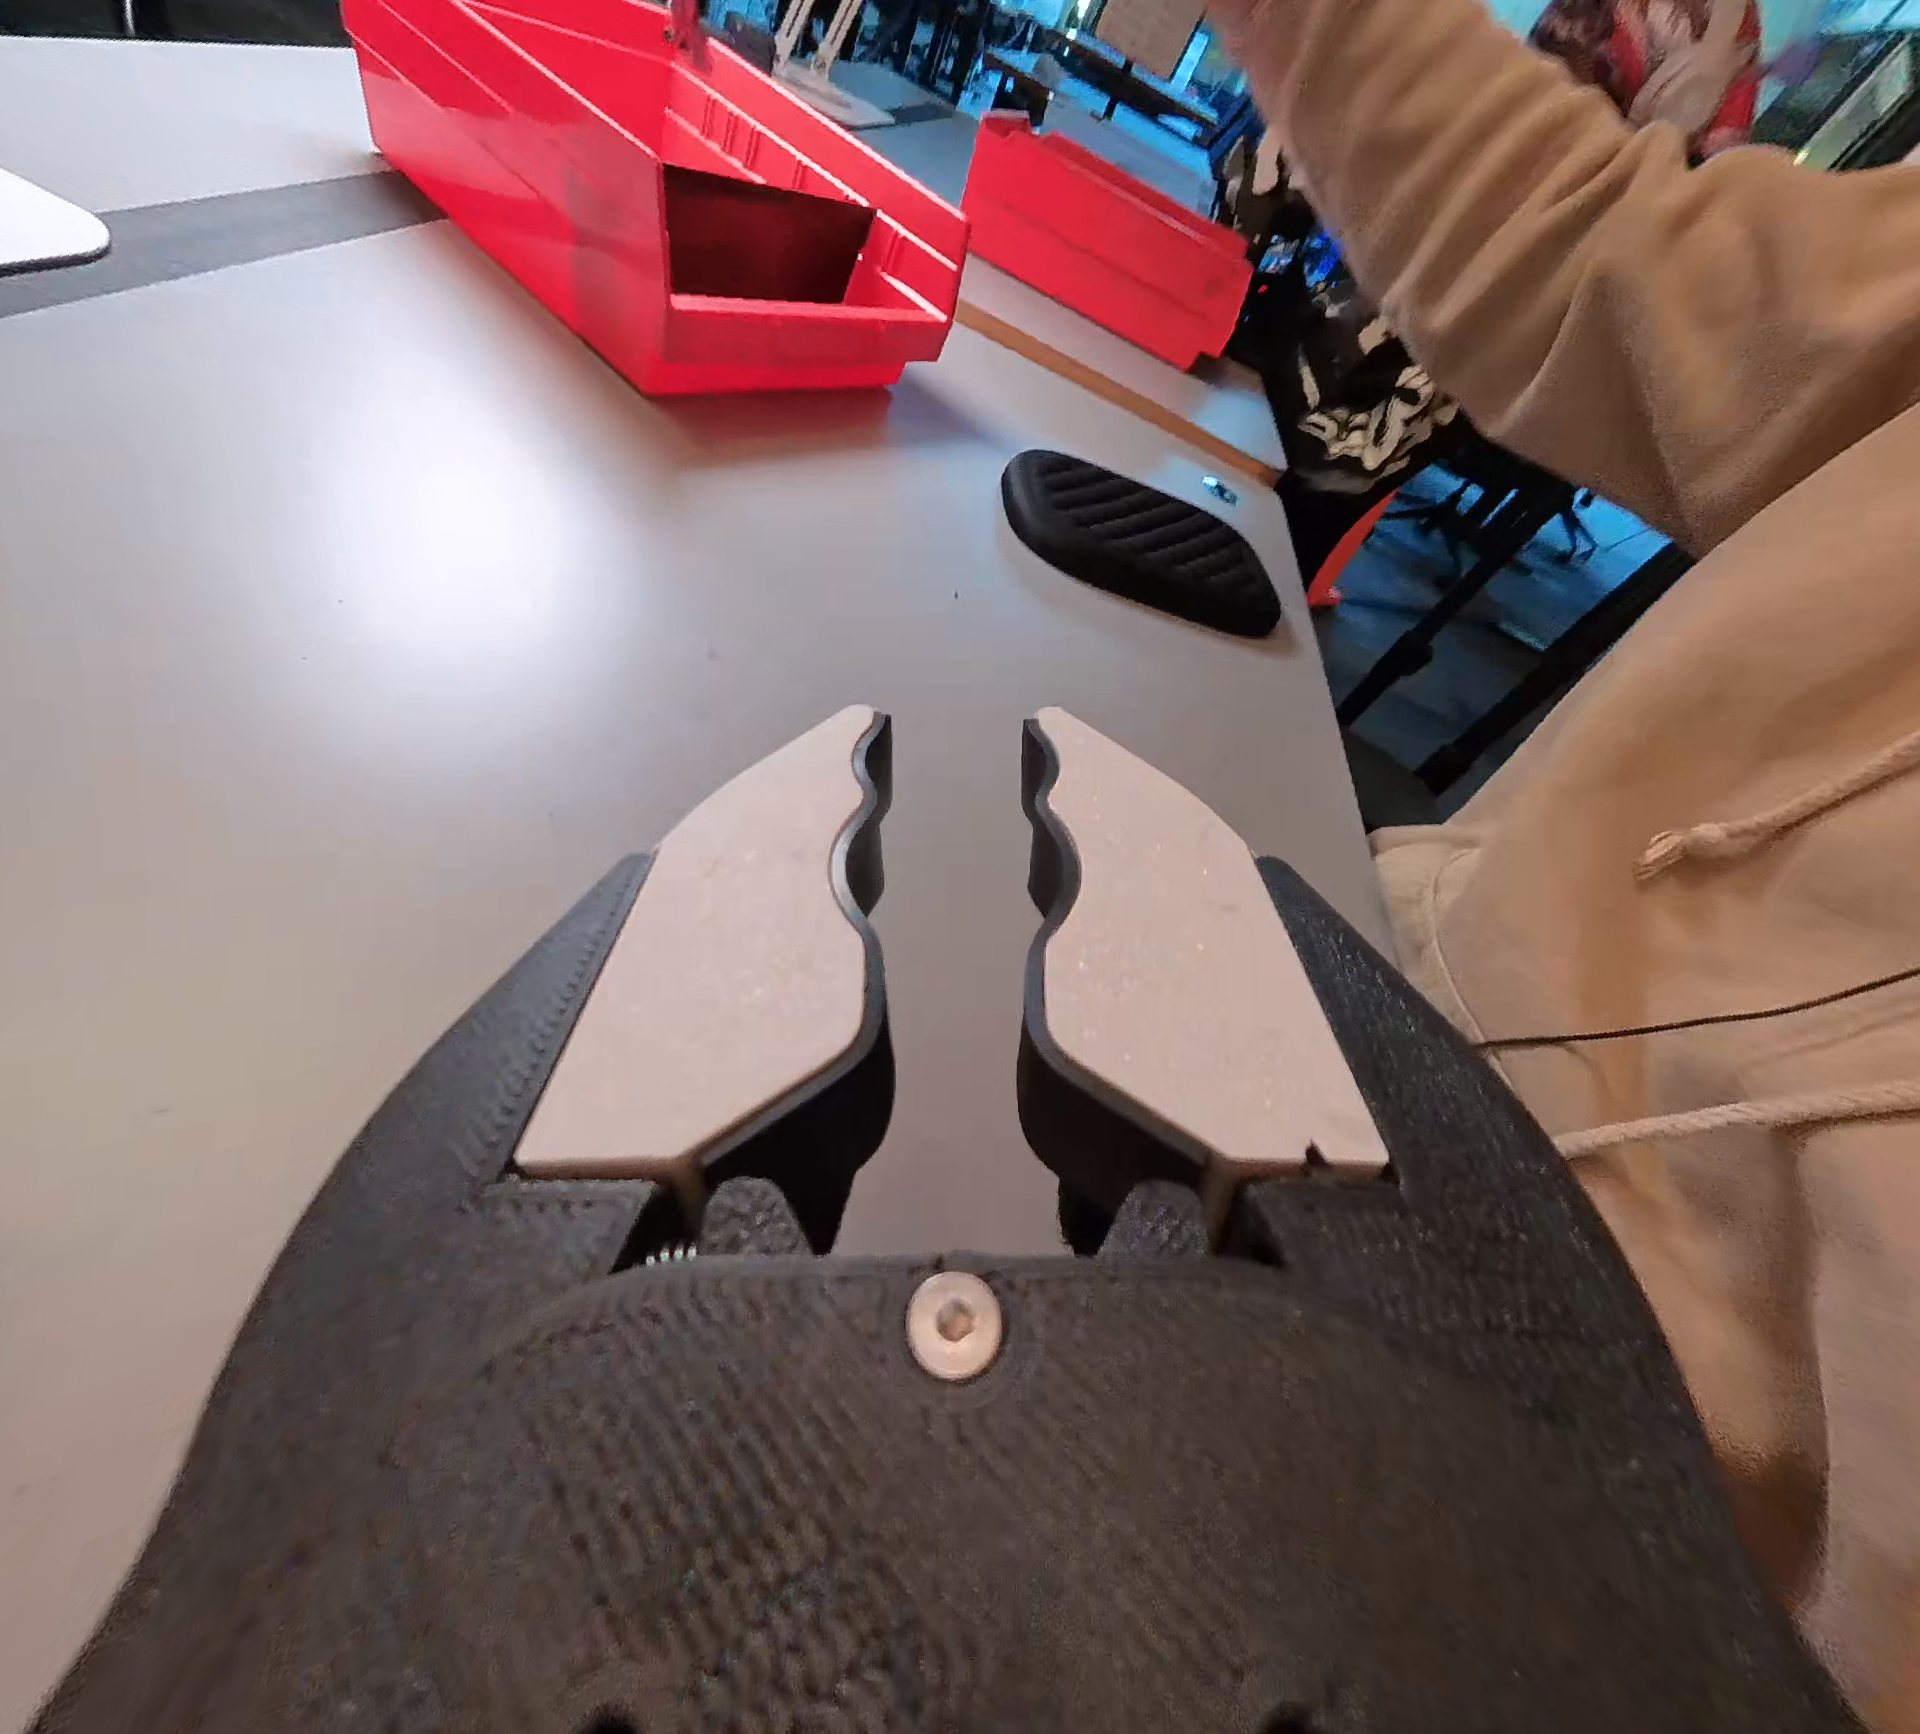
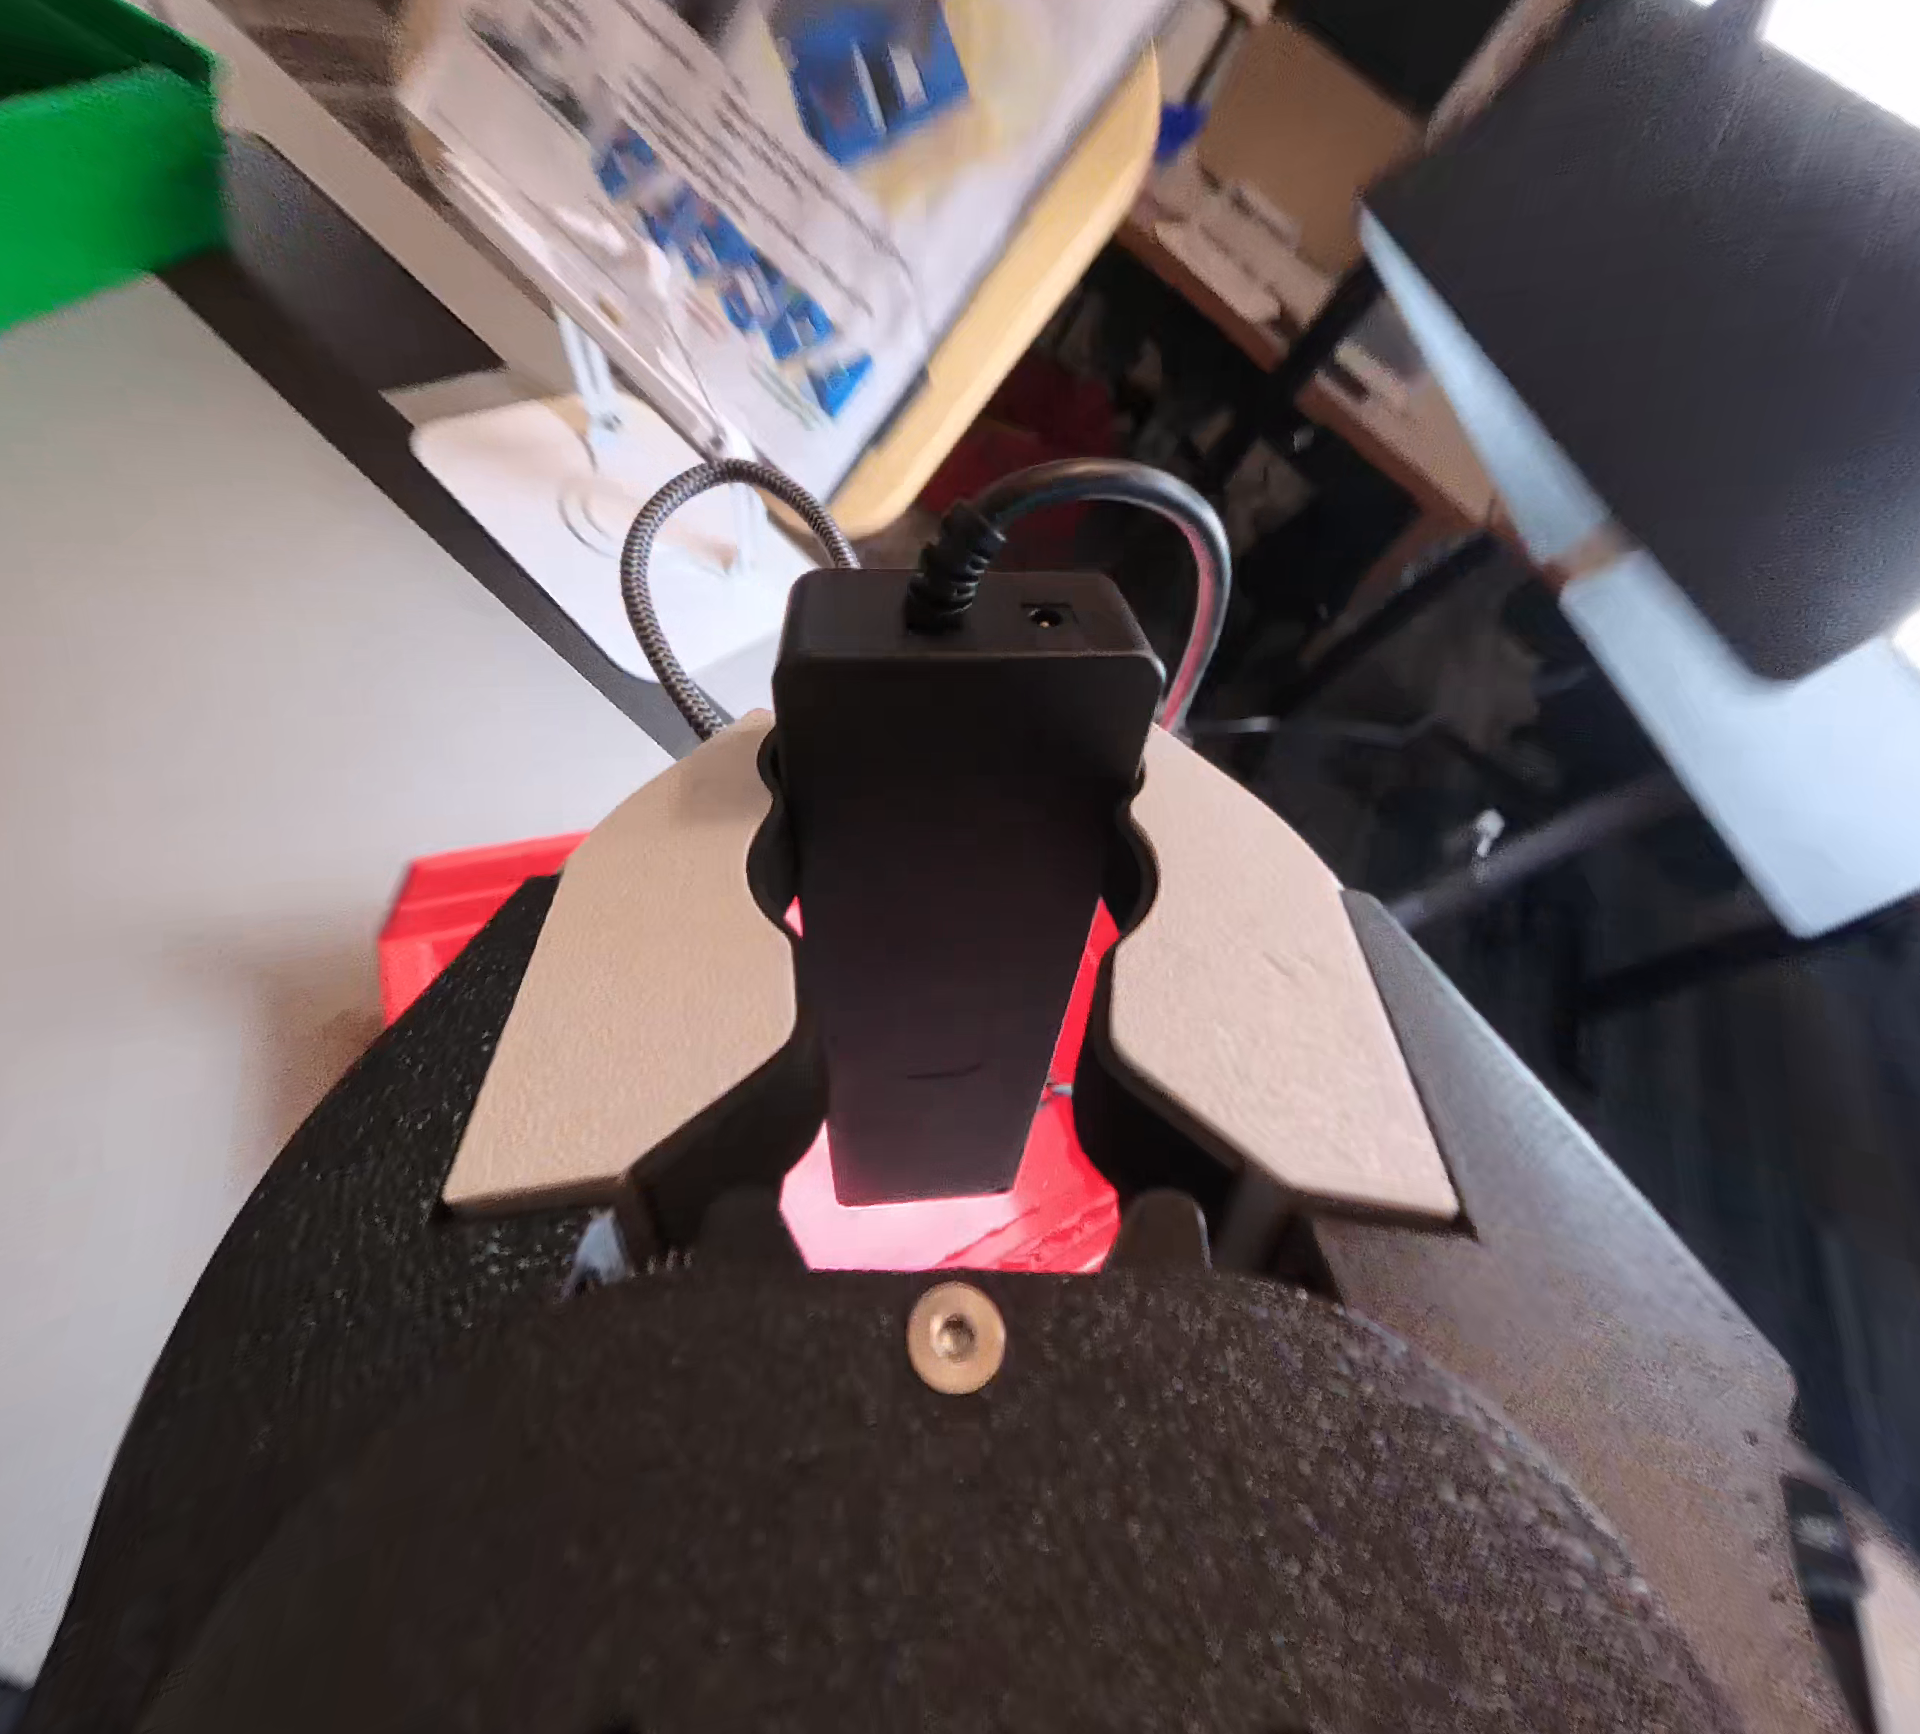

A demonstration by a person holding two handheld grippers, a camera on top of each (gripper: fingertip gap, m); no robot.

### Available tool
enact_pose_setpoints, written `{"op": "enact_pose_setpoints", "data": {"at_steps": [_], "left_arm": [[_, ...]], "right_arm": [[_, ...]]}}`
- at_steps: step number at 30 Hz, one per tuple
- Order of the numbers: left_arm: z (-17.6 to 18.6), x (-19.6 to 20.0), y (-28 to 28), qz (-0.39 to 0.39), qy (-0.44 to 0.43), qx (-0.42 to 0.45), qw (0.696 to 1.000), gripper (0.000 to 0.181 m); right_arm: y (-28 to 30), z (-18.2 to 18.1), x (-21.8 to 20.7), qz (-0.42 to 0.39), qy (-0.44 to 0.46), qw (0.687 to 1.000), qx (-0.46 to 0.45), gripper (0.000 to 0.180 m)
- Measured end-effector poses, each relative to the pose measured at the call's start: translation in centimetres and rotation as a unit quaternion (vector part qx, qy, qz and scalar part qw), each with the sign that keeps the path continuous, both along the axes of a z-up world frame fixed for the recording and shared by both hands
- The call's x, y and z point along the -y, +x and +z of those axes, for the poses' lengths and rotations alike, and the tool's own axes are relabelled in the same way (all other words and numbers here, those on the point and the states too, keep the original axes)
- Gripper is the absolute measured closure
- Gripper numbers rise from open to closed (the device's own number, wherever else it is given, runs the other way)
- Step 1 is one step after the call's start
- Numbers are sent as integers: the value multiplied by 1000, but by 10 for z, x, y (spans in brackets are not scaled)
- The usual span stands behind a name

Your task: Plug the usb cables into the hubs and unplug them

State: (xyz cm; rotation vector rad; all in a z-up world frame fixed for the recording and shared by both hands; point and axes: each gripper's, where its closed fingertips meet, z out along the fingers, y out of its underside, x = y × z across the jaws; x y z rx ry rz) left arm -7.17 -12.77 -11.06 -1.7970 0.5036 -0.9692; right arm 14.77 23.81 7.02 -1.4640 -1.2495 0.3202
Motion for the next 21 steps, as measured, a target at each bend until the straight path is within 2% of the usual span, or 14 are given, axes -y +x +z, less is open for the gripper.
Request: {"op": "enact_pose_setpoints", "data": {"at_steps": [5, 10, 16, 21], "left_arm": [[-1, -8, -10, 29, 15, 5, 999, 160], [-13, -11, -18, 48, 8, -4, 999, 160], [-23, -14, -21, 56, 1, -21, 998, 160], [-25, -16, -29, 82, 14, -56, 995, 160]], "right_arm": [[8, -100, -53, -58, -135, 988, -38, 121], [11, -167, -77, -90, -274, 957, -44, 121], [37, -152, -105, -153, -287, 944, -59, 105], [53, -111, -91, -163, -210, 960, -91, 107]]}}
